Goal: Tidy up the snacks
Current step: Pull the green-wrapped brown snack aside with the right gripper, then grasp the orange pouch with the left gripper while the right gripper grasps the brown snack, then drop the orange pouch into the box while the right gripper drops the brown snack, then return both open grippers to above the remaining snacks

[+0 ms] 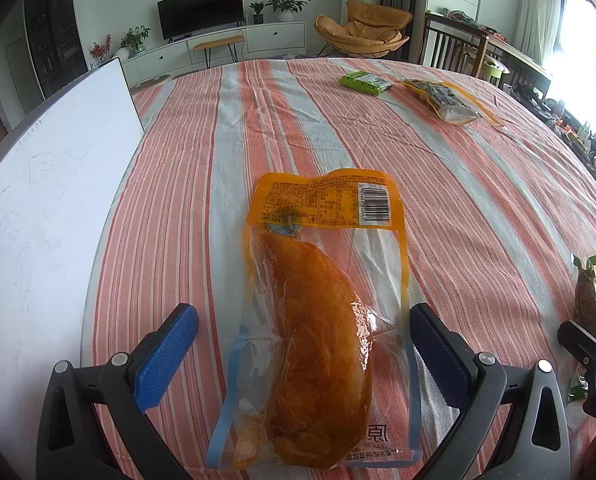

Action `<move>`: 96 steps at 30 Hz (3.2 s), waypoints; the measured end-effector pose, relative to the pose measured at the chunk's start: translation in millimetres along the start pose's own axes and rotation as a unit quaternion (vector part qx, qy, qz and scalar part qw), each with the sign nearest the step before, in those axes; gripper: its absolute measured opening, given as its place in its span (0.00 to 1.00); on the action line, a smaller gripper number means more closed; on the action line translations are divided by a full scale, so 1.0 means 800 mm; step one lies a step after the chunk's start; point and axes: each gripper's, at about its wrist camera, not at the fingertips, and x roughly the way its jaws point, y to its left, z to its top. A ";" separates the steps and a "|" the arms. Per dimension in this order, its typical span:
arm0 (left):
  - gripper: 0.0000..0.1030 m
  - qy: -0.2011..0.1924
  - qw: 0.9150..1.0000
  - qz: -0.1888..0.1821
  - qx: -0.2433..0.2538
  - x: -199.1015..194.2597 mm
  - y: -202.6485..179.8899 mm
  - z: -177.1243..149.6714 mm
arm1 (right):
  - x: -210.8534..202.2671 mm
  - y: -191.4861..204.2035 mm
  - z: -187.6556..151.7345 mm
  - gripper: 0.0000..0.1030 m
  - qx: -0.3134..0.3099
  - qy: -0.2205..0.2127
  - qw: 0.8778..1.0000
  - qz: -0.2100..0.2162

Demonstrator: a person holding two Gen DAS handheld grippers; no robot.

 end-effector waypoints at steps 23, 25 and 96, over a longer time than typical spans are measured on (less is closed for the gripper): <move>0.85 0.060 0.998 -0.018 0.026 -0.001 -0.014 0.013 | -0.042 -0.049 0.009 0.90 0.119 -0.042 0.990 0.069; 0.64 0.049 0.998 -0.022 0.031 -0.008 -0.012 0.011 | -0.017 -0.018 0.012 0.87 0.070 0.013 0.997 0.034; 1.00 0.014 0.999 -0.012 0.038 -0.017 -0.031 -0.016 | -0.015 0.026 -0.011 0.73 0.020 -0.015 0.999 -0.039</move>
